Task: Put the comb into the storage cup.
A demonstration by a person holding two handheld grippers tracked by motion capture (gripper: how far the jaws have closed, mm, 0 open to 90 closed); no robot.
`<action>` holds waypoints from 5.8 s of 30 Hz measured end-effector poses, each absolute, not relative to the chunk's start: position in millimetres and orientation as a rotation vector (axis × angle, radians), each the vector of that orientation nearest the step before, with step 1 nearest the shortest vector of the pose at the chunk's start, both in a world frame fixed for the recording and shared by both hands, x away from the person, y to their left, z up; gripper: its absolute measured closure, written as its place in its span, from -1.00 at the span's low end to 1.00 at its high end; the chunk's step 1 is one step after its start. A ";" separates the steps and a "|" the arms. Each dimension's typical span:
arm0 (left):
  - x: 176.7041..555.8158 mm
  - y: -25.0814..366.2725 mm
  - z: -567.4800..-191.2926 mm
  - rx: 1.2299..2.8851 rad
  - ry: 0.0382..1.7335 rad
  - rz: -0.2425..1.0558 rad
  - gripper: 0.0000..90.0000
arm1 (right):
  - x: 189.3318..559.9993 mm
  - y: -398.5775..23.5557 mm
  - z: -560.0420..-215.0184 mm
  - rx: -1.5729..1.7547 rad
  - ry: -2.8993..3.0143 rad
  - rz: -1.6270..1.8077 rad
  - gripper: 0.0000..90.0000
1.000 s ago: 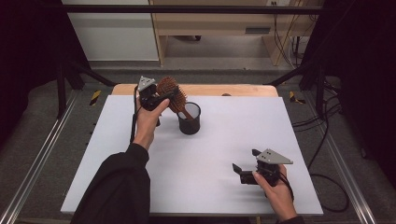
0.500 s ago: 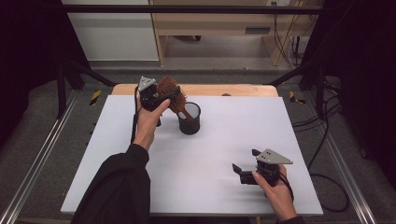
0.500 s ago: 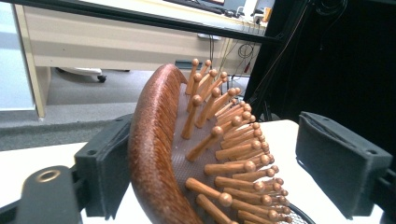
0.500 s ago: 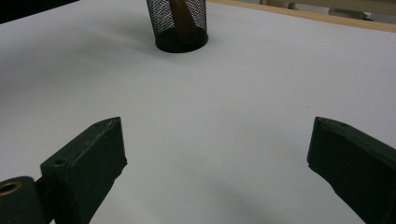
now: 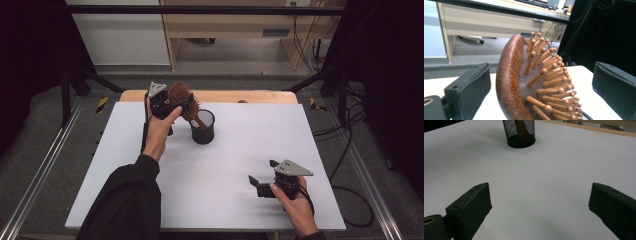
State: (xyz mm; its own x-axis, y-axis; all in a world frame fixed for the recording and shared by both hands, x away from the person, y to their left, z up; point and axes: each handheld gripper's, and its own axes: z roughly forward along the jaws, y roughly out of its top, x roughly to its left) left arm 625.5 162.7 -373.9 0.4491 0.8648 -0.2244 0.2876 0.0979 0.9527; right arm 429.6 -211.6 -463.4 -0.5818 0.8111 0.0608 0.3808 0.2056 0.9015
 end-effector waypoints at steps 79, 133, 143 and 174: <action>515.2 212.6 -344.4 1.498 0.953 0.726 -0.95 | 428.3 -211.5 -462.1 1.090 2.051 1.315 -0.89; 451.9 300.4 -386.9 1.426 1.015 0.774 -0.96 | 426.6 -225.6 -458.2 1.077 1.961 1.320 -0.86; 442.5 308.9 -399.2 1.437 1.027 0.782 -0.96 | 426.2 -229.3 -457.4 1.075 1.936 1.333 -0.86; 417.5 307.8 -416.3 1.454 0.979 0.780 -0.95 | 426.2 -233.9 -457.0 1.073 1.898 1.346 -0.88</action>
State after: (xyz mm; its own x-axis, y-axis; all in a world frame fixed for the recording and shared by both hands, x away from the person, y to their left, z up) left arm 417.5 307.8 -416.3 0.4294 0.9006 -0.0668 0.1366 0.0084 0.9906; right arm 426.2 -233.9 -457.0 -0.5149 0.8573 -0.0012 0.2826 0.1710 0.9439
